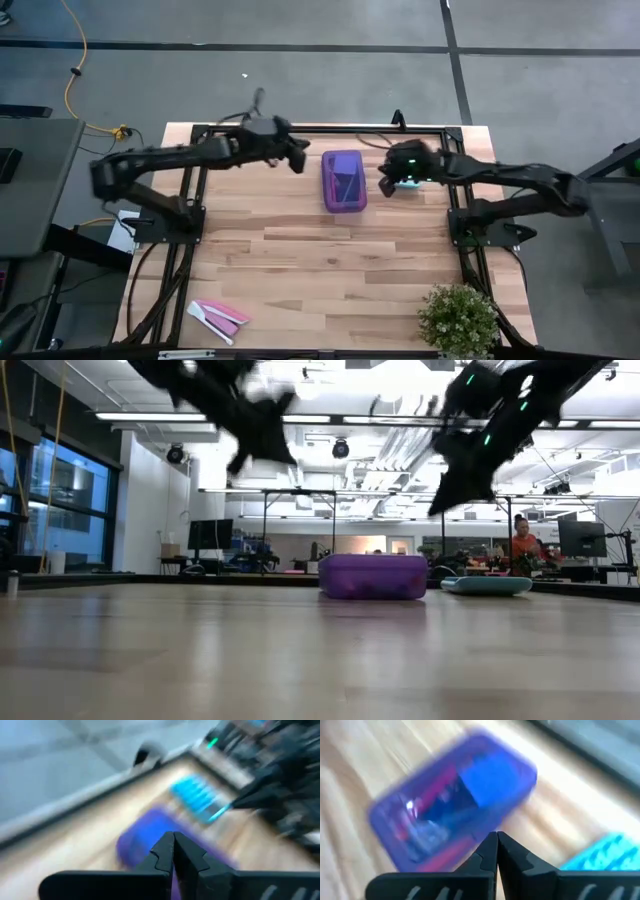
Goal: Pack school essentials
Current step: Return to Home Position
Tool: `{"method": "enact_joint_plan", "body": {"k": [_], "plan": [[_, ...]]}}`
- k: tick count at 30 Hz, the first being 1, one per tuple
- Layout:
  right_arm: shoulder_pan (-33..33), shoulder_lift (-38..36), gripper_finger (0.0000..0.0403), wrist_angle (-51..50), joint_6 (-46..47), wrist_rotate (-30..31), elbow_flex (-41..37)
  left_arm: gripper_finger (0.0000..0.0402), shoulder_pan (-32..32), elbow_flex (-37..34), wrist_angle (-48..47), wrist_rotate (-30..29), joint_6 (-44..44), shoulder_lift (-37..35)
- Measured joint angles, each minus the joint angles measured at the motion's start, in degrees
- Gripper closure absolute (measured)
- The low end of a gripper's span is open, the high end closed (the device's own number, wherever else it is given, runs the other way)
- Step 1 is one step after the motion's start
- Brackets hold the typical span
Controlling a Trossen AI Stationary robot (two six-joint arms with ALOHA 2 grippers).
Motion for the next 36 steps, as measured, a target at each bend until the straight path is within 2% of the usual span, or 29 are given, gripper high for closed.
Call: {"method": "enact_joint_plan", "body": {"k": [5,10,16,21,23,26,32,36], "plan": [[1.5,-13.4,0.0403,3.2,-5.2,-0.6,0.0,0.0401,-4.5,0.0,2.4,-0.5,7.6,-13.2],[3.7,-23.9,0.0403,7.0,-5.9,-5.3,0.0,0.0401,-13.0,0.1,5.1,-0.4,10.5,-22.4],[7.4,-31.0,0.0403,10.6,-6.4,-12.6,0.0,0.0402,-26.0,0.0,9.7,-3.3,14.0,-25.2],[10.1,-33.1,0.0403,12.1,-8.1,-12.8,0.0,0.0402,-33.3,0.0,11.0,-11.1,18.0,-24.8],[10.6,-33.2,0.0403,12.1,-9.3,-12.7,0.0,0.0401,-33.8,0.0,10.8,-13.0,18.4,-24.7],[10.7,-33.1,0.0403,11.8,-10.1,-12.7,0.0,0.0402,-32.7,0.0,10.9,-11.7,18.3,-24.8],[10.7,-33.2,0.0403,11.8,-9.8,-13.2,0.0,0.0401,-28.5,-0.3,10.3,-1.1,16.3,-24.8],[10.7,-33.2,0.0403,11.8,-9.2,-14.7,0.0,0.0402,-24.7,-4.9,12.0,4.4,14.0,-25.5]]}}
